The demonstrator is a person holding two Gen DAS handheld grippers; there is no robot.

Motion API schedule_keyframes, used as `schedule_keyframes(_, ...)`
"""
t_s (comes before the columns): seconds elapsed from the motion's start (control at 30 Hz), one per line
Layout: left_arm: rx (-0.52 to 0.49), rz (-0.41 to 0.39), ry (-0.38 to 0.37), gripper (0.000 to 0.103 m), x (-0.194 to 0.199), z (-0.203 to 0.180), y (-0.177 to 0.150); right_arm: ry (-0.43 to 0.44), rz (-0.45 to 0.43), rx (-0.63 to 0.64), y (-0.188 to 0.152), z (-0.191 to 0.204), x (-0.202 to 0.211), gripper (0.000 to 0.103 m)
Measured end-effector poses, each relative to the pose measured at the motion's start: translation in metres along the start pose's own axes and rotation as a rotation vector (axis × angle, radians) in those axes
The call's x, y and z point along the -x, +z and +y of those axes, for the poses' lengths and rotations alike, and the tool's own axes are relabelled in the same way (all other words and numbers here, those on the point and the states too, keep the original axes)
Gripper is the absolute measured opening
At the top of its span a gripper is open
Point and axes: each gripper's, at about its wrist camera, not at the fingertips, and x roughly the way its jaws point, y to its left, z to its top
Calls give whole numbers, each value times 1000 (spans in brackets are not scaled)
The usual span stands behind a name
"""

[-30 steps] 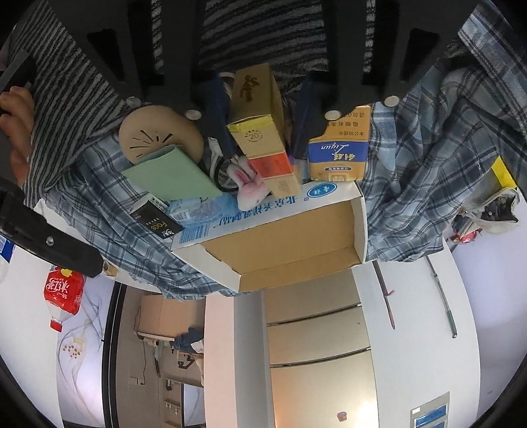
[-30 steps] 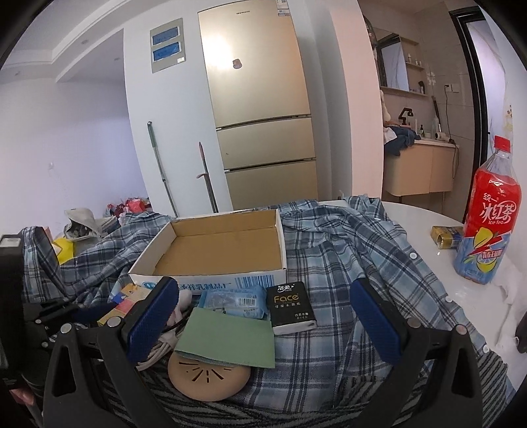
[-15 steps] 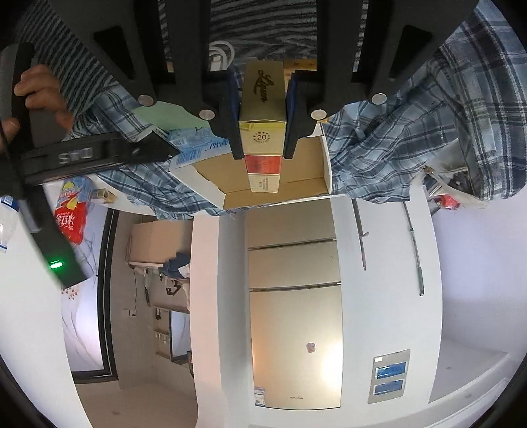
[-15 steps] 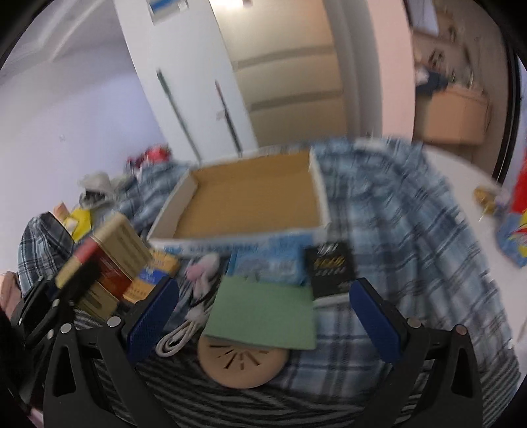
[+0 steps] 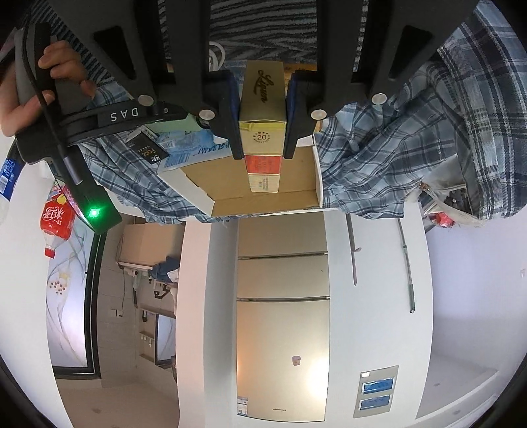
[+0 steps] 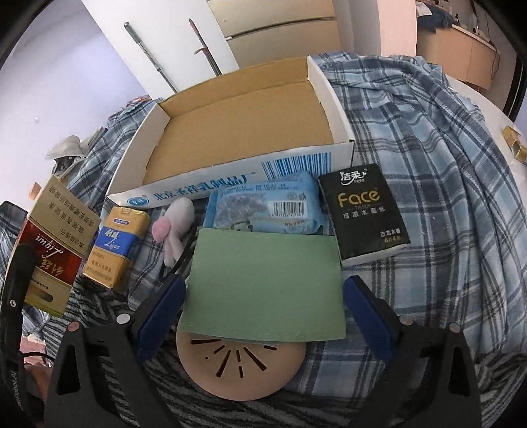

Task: Organize soft objects
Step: 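Grasp the green card with the right gripper while the left gripper lifts the pack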

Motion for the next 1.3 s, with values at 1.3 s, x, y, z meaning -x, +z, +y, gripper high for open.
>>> schedule_keyframes(1.3,-56,-331,186,24,63,-9,6,-131,-563,298,-38,51,95,97)
